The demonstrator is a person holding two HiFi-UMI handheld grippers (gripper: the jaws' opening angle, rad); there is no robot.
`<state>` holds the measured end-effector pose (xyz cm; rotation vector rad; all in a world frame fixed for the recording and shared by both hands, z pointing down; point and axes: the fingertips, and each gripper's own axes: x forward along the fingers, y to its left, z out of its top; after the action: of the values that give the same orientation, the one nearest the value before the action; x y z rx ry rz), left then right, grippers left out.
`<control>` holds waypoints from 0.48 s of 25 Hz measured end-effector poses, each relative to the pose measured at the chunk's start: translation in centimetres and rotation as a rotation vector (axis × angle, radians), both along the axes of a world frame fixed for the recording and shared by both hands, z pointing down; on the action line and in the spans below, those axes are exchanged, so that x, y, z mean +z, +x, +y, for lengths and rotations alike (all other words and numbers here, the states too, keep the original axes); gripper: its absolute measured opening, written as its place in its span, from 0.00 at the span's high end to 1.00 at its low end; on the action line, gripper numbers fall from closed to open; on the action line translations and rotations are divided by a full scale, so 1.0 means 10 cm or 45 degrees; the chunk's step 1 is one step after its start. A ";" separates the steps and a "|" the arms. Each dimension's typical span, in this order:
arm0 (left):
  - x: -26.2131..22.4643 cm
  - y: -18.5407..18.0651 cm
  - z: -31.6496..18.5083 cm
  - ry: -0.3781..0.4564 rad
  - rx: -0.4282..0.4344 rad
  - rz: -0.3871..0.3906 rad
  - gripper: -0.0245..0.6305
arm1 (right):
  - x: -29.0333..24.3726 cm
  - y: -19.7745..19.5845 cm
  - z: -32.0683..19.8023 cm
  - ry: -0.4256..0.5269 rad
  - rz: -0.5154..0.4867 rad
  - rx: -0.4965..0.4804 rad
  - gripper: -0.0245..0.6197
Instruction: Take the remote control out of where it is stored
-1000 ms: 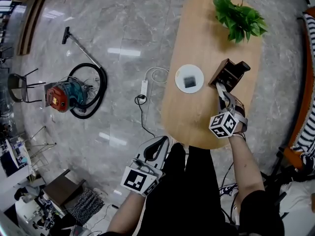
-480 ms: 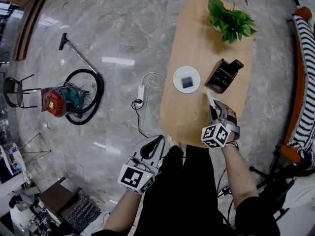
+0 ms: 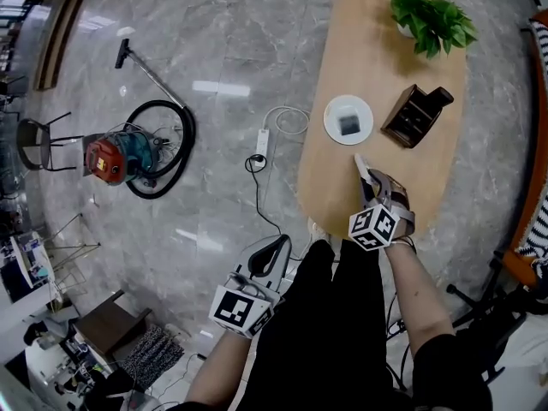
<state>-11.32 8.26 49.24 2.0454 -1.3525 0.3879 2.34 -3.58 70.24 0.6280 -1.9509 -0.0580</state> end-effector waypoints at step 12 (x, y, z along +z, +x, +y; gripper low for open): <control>0.11 -0.24 0.34 -0.048 -0.144 -0.012 0.95 | 0.23 -0.63 0.20 -0.044 -0.086 -0.143 0.79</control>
<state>-13.70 11.71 50.38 1.9285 -1.4481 0.3703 -3.92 -1.58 72.54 0.5032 -2.0473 -0.0739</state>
